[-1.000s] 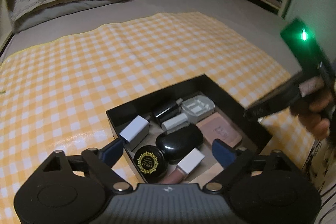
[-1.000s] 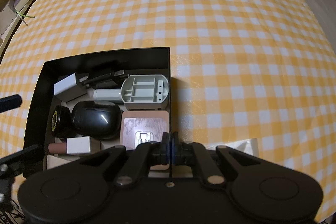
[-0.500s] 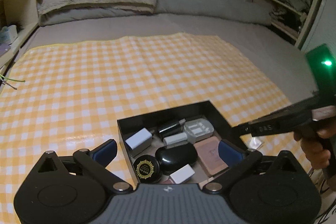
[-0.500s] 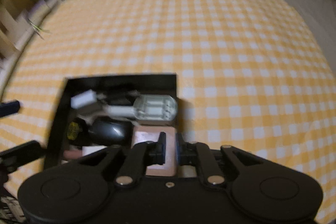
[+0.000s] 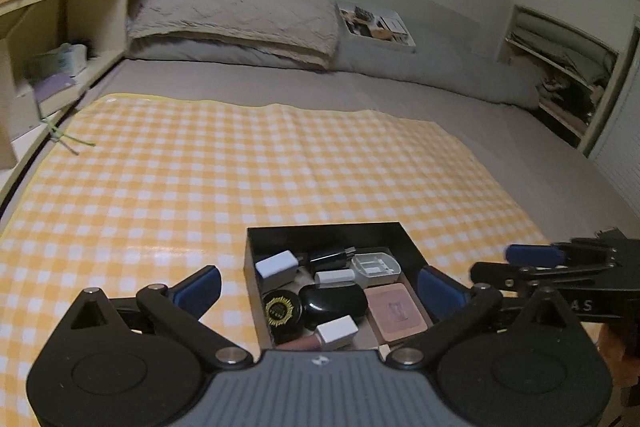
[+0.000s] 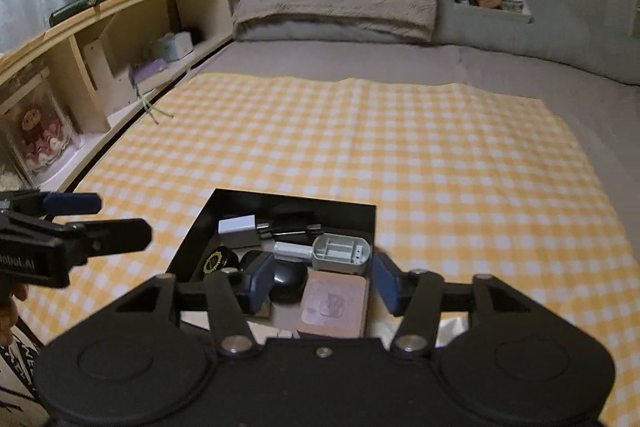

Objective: Organize rigid objects

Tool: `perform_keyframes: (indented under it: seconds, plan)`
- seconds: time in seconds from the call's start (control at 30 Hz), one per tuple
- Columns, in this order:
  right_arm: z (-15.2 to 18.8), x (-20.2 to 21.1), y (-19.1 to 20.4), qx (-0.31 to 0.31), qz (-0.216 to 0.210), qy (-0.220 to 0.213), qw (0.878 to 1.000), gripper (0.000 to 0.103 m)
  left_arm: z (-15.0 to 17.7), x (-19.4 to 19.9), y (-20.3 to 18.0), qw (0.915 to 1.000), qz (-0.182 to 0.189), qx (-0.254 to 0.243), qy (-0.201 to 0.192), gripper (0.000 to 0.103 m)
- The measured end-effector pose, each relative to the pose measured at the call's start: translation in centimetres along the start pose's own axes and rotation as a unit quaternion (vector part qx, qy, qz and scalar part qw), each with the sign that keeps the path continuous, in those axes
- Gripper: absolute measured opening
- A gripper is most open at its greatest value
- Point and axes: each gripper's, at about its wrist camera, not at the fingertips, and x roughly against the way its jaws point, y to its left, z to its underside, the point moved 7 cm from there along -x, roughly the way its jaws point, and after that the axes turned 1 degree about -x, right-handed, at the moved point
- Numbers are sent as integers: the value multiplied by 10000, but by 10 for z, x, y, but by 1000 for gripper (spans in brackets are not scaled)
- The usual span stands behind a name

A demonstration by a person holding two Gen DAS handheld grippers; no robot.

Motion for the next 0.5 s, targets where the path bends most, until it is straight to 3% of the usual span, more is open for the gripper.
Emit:
perform_keyframes:
  seconds: [0.23,0.5]
  plan:
    - [15,25,-5,-18,372,-526,9979,78,21,16,3,9993,-331,95,-130,103]
    - [26,41,-4,180,620,-967,9932,99,36,28,2,9947,-894,-255,-445,103]
